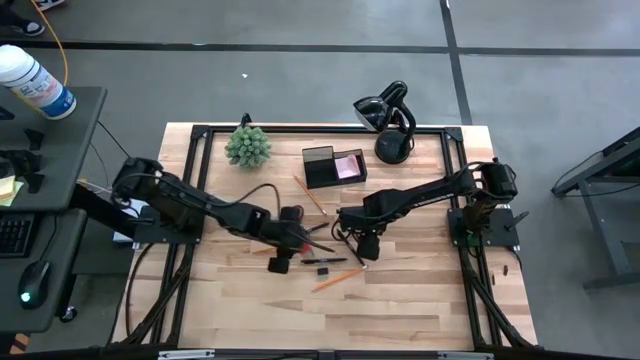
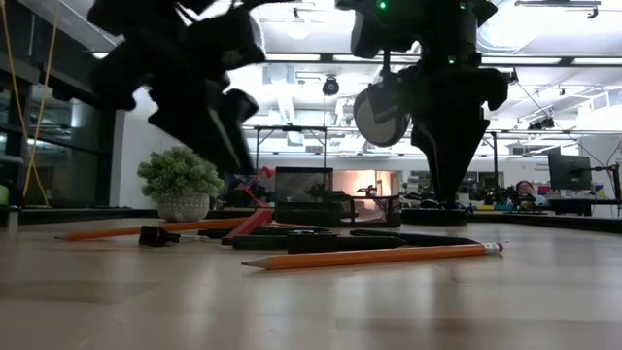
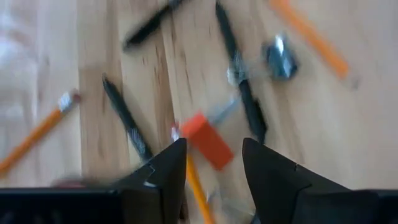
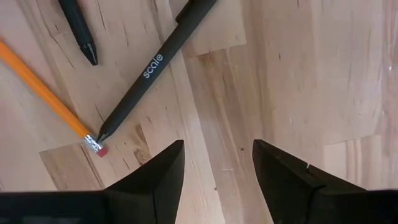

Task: Pick and place office supplies into organizer
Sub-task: Put the middle orange pencil into the black desk organizer

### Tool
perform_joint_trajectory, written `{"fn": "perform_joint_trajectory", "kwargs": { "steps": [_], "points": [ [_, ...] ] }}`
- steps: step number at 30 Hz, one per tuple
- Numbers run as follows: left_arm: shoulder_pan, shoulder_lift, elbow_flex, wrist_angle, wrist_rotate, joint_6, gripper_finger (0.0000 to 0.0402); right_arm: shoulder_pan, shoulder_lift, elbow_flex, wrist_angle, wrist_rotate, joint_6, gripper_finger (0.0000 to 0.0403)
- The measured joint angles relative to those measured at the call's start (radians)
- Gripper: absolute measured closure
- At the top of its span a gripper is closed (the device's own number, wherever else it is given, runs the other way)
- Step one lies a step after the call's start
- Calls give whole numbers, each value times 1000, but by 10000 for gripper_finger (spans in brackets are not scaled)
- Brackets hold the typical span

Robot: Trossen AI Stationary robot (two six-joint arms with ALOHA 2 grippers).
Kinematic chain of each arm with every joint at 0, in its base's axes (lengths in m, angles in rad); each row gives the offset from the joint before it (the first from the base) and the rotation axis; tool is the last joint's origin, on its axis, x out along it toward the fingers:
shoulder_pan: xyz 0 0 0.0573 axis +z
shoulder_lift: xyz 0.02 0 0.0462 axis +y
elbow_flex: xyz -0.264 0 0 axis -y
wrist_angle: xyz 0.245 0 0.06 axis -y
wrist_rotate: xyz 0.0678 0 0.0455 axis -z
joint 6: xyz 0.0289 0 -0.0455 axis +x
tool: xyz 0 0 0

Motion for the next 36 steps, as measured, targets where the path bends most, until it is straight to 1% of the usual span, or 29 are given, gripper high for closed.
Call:
{"fn": "perform_joint_trajectory", "kwargs": {
  "steps": [4,6,9,14,18,25,36],
  "points": [
    [0,49,56,-89,0,7,261,0,0,0,-3,-12,7,219],
    [0,62,70,-149,0,-17,261,0,0,0,-1,-12,7,219],
    [0,70,71,-190,-1,-62,261,0,-1,0,-1,-11,7,219],
    [0,70,72,-200,-36,-116,261,0,-1,0,17,-10,7,219],
    [7,70,72,-191,-47,-123,261,0,-1,0,26,-11,11,219],
    [33,82,72,-177,-30,-161,261,0,-1,0,35,-10,15,219],
    [71,82,72,-165,1,-161,261,0,-1,0,38,-7,15,219]
  ]
}}
